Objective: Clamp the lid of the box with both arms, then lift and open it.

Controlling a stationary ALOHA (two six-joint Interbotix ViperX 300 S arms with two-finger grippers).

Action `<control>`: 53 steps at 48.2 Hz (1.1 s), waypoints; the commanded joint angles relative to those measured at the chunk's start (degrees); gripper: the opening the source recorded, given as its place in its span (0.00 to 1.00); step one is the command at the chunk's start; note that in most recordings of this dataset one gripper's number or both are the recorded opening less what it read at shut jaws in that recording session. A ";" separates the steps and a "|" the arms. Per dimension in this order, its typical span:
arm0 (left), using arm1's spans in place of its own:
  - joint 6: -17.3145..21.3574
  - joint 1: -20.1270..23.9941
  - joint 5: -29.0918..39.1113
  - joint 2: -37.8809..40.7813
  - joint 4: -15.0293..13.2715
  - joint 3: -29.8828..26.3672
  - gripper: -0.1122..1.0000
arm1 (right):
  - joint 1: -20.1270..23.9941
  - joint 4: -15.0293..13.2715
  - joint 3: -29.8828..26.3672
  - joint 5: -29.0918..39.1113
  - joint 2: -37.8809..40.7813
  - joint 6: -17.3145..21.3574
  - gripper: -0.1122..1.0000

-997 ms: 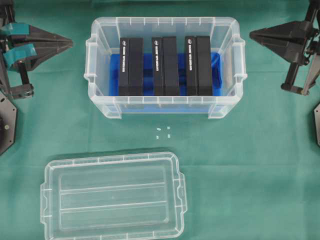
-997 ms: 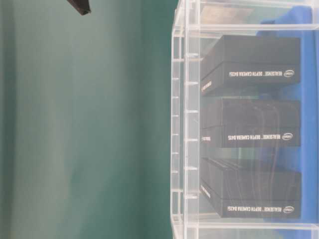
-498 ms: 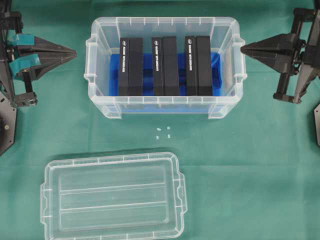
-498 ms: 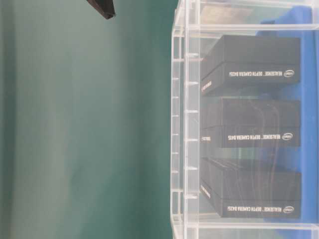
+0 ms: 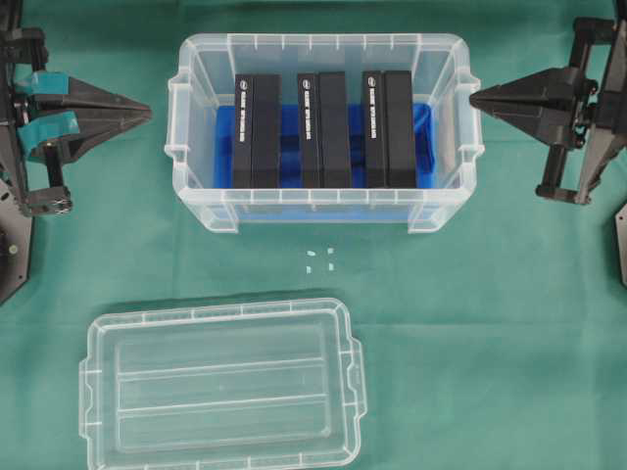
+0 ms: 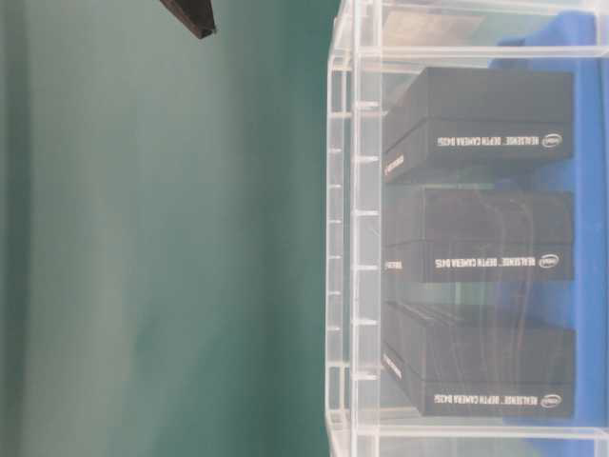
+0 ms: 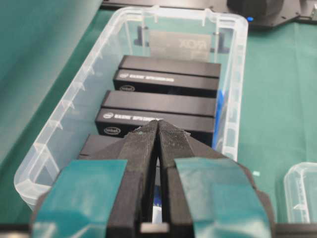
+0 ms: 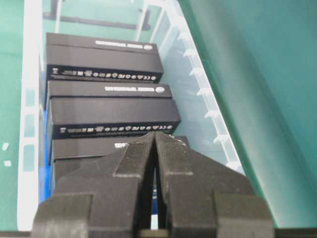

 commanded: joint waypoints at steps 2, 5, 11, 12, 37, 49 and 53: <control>-0.44 -0.44 -0.62 0.18 -0.09 -0.79 0.11 | 0.35 0.18 -0.70 -0.79 -0.09 0.09 0.10; -0.62 -0.88 -0.53 0.18 0.00 -0.79 0.11 | 0.35 0.09 -0.70 -0.88 0.00 0.09 0.10; -0.62 -1.93 -0.62 0.18 -0.09 -0.79 0.11 | 0.70 0.18 -0.70 -0.88 0.00 0.09 0.10; -0.62 -2.20 -0.62 0.09 0.00 -0.79 0.11 | 0.79 0.26 -0.70 -0.88 0.00 0.09 0.10; -0.62 -2.72 -0.35 0.09 0.00 -0.79 0.11 | 2.02 0.53 -0.70 -0.88 0.00 0.26 0.10; -0.62 -2.72 -0.35 0.09 -0.09 -0.79 0.11 | 2.90 0.62 -0.70 -0.70 0.00 0.26 0.10; -0.62 -2.72 -0.26 0.09 -0.09 -0.79 0.11 | 2.90 0.53 -0.70 -0.70 0.00 0.26 0.10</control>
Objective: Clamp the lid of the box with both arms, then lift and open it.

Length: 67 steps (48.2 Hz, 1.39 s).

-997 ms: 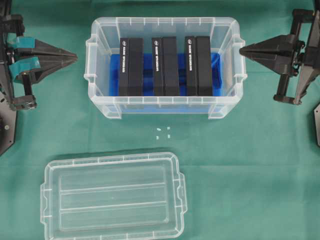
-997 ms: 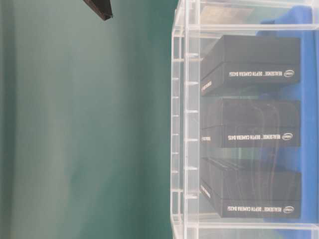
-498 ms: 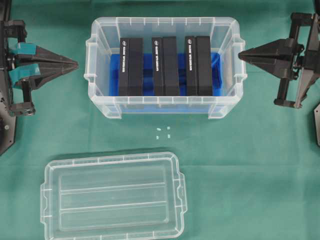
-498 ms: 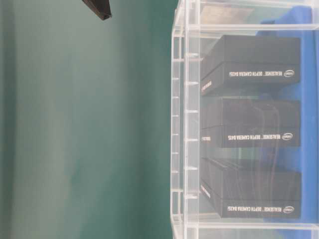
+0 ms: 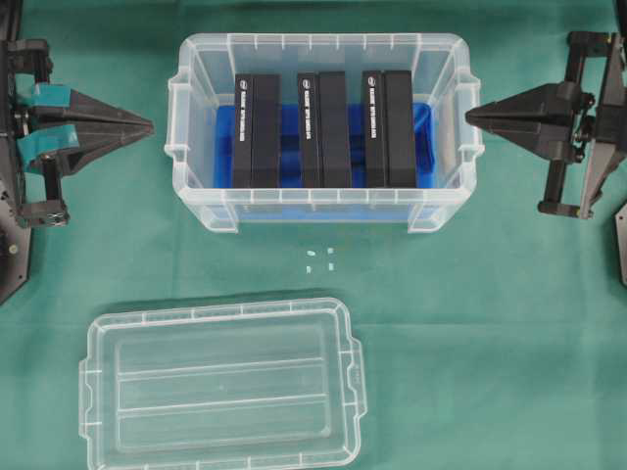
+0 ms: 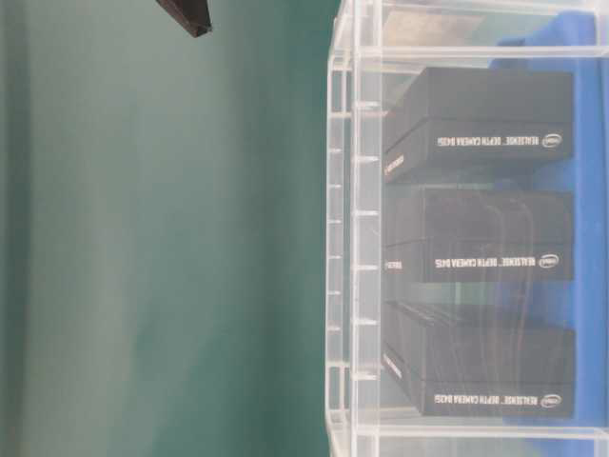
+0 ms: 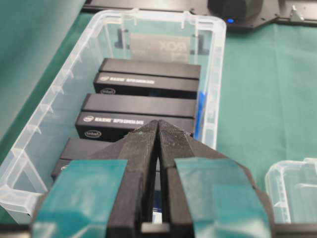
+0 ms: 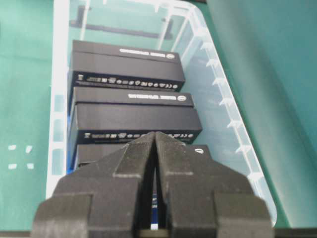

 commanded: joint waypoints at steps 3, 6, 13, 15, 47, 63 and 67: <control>-0.09 -0.09 -0.18 0.18 -0.09 -0.79 0.11 | 0.18 0.09 -0.70 -0.26 -0.09 0.09 0.10; -0.09 -0.09 -0.18 0.18 -0.09 -0.79 0.11 | 0.18 0.09 -0.70 -0.26 -0.09 0.09 0.10; -0.09 -0.09 -0.18 0.18 0.00 -0.79 0.11 | 0.18 0.09 -0.70 -0.18 -0.09 0.09 0.10; -0.09 -0.09 -0.09 0.18 0.00 -0.70 0.11 | 0.18 0.09 -0.62 -0.18 -0.09 0.09 0.10; -0.09 -2.29 -0.09 -0.44 0.00 -0.70 0.11 | 2.11 0.09 -0.70 -0.18 -0.09 0.09 0.10; -0.09 -2.46 0.00 -1.14 0.00 -0.70 0.11 | 2.64 0.09 -0.70 -0.09 -0.09 0.09 0.10; -0.09 -2.46 0.09 -1.14 -0.09 -0.70 0.11 | 2.81 0.18 -0.70 -0.09 -0.09 0.09 0.10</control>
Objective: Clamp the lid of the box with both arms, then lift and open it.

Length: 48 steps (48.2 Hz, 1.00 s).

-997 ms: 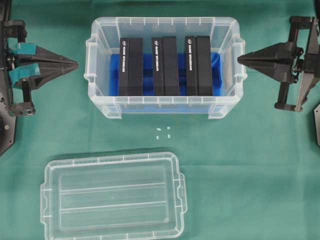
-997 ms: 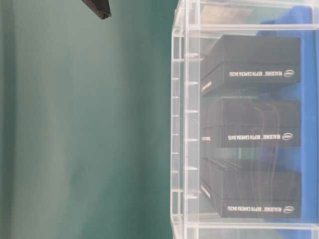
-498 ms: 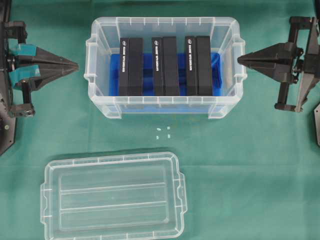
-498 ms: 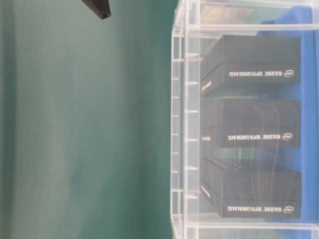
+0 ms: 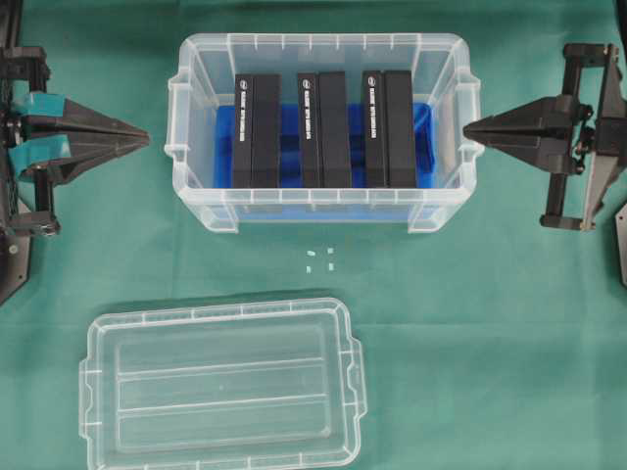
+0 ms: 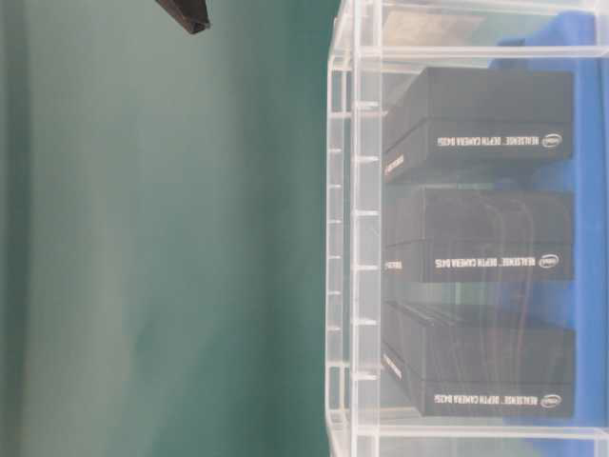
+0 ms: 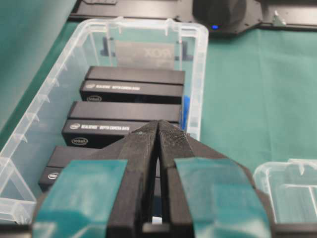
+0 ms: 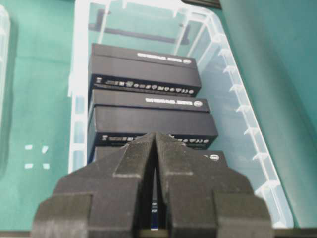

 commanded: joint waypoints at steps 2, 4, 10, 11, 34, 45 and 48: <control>-0.09 -0.18 0.00 0.18 0.00 -0.70 0.11 | 0.35 0.00 -0.62 -0.18 -0.09 0.09 0.10; -0.09 -0.18 0.00 0.18 0.00 -0.70 0.11 | 0.44 0.09 -0.62 -0.18 -0.09 0.09 0.10; -0.09 -0.18 0.00 0.18 -0.09 -0.70 0.11 | 0.35 0.09 -0.62 -0.18 -0.09 0.00 0.10; -0.09 -0.18 0.00 0.18 0.00 -0.70 0.11 | 0.44 0.09 -0.62 -0.18 -0.09 0.00 0.10; -0.09 -0.18 0.44 0.00 0.00 -0.70 0.11 | 0.53 0.00 -0.53 -0.09 -0.09 0.00 0.10; -0.09 -0.18 0.62 -0.18 0.00 -0.62 0.11 | 0.62 0.09 -0.53 0.00 -0.09 0.09 0.10; -0.09 -0.18 0.62 -0.26 -0.09 -0.62 0.11 | 0.62 0.00 -0.53 0.00 -0.09 0.09 0.10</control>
